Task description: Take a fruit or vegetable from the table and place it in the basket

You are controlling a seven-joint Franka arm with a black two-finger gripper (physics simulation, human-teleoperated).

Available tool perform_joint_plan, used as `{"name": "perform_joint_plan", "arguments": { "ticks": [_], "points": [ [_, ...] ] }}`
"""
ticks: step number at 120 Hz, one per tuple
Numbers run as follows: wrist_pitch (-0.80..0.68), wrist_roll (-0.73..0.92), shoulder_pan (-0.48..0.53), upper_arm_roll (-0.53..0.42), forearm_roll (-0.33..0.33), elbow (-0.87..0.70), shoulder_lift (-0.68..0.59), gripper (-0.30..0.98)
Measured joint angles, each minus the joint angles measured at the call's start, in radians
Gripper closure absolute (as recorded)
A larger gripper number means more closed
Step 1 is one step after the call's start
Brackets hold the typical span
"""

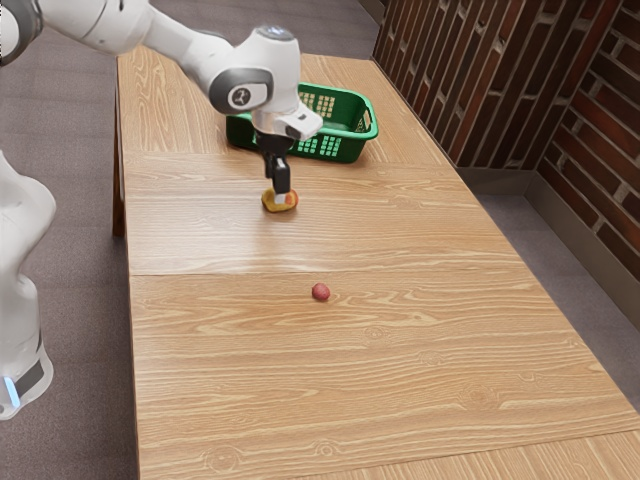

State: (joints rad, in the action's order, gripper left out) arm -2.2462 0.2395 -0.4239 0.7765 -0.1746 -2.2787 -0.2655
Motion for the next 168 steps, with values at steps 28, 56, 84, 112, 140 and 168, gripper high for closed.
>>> {"name": "perform_joint_plan", "arguments": {
  "ticks": [28,56,84,112,140,168],
  "points": [
    [-0.035,-0.003,-0.019,0.016,0.005,-0.001,0.039,0.02],
    [-0.065,-0.004,-0.017,0.023,0.007,0.000,0.075,0.03],
    [-0.111,-0.011,-0.016,0.023,0.026,-0.012,0.101,0.20],
    [-0.126,-0.048,-0.019,0.022,0.004,0.021,0.118,0.42],
    [0.186,-0.076,-0.077,-0.005,-0.084,0.479,0.138,0.37],
    [0.403,-0.074,-0.057,0.096,-0.104,0.563,0.129,0.39]
  ]
}}
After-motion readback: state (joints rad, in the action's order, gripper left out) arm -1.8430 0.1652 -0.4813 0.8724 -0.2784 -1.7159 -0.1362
